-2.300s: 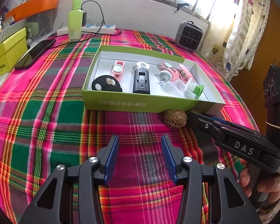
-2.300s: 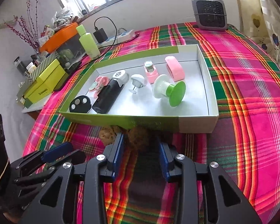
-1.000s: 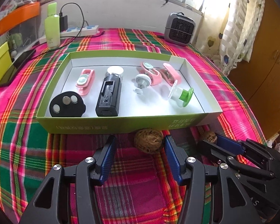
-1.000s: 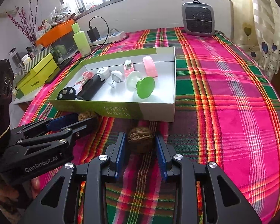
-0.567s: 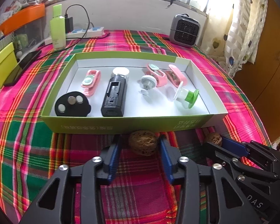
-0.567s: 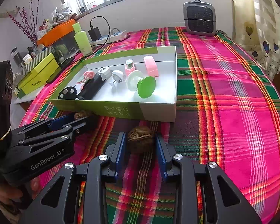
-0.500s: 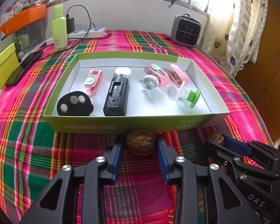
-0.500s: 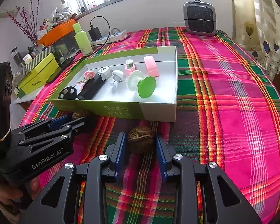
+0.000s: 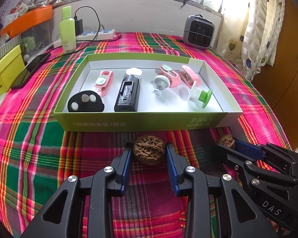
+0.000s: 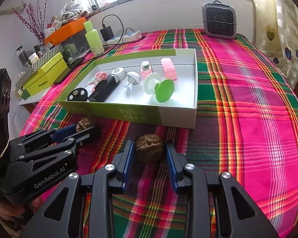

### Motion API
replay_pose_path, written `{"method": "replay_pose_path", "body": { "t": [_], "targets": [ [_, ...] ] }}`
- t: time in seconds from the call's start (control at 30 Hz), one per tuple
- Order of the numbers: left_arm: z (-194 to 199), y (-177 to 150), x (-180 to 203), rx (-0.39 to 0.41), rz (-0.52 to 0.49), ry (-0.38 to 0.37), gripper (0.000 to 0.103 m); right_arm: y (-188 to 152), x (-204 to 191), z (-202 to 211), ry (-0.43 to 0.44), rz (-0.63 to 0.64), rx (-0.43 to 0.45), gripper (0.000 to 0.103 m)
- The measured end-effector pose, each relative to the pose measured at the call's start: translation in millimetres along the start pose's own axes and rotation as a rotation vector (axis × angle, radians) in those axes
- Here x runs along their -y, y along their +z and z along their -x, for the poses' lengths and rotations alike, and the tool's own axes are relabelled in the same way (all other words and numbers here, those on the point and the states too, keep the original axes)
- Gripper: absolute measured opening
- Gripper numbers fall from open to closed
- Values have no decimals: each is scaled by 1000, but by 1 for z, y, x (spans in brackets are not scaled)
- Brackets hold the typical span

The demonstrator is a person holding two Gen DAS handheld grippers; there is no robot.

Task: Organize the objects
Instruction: 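Lift and carry both walnuts over the box with both grippers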

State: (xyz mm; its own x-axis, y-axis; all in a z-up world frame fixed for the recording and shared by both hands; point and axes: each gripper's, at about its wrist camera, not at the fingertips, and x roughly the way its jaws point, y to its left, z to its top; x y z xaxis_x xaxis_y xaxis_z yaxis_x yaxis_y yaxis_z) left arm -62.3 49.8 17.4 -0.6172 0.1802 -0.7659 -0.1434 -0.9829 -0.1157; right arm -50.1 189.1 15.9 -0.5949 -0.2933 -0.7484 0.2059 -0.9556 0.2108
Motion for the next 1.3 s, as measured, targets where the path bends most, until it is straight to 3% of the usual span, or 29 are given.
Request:
{"method": "replay_pose_path", "body": {
  "t": [0.33, 0.6, 1.3],
  "targets": [
    [4, -5, 0, 9, -29, -9, 31, -1, -7, -1, -40, 35, -4, 33],
    [4, -4, -3, 5, -34, -46, 31, 0, -9, -2, -36, 28, -10, 32],
    [10, 4, -8, 40, -75, -49, 31, 1, -17, -2, -19, 39, -10, 29]
  ]
}}
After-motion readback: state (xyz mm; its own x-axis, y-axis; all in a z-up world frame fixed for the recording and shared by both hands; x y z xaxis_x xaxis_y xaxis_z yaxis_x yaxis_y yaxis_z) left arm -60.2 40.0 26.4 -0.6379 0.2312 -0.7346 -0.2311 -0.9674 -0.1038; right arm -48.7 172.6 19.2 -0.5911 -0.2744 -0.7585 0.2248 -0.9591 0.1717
